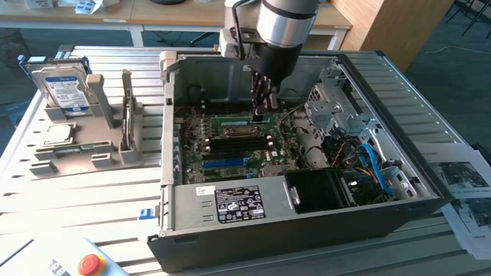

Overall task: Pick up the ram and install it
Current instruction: 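Insert the ram into the slot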

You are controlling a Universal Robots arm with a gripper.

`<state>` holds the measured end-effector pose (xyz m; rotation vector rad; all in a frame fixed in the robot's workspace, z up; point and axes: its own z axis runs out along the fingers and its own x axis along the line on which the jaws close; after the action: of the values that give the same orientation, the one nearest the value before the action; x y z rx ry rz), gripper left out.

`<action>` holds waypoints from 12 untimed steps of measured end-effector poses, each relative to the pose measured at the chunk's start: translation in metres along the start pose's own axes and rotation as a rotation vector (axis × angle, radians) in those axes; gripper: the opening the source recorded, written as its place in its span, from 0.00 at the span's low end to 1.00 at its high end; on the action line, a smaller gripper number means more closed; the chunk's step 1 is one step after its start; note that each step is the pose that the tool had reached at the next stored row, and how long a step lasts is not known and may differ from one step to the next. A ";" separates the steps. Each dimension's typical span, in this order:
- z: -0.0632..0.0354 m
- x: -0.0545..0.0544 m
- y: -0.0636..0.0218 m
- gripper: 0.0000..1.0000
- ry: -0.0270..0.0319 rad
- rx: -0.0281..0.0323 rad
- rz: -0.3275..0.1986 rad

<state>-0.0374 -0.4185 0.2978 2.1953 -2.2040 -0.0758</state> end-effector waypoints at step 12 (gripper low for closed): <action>0.0219 0.000 -0.0009 0.12 -0.0002 0.0001 0.000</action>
<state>-0.0377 -0.4185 0.2758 2.1955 -2.2041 -0.0759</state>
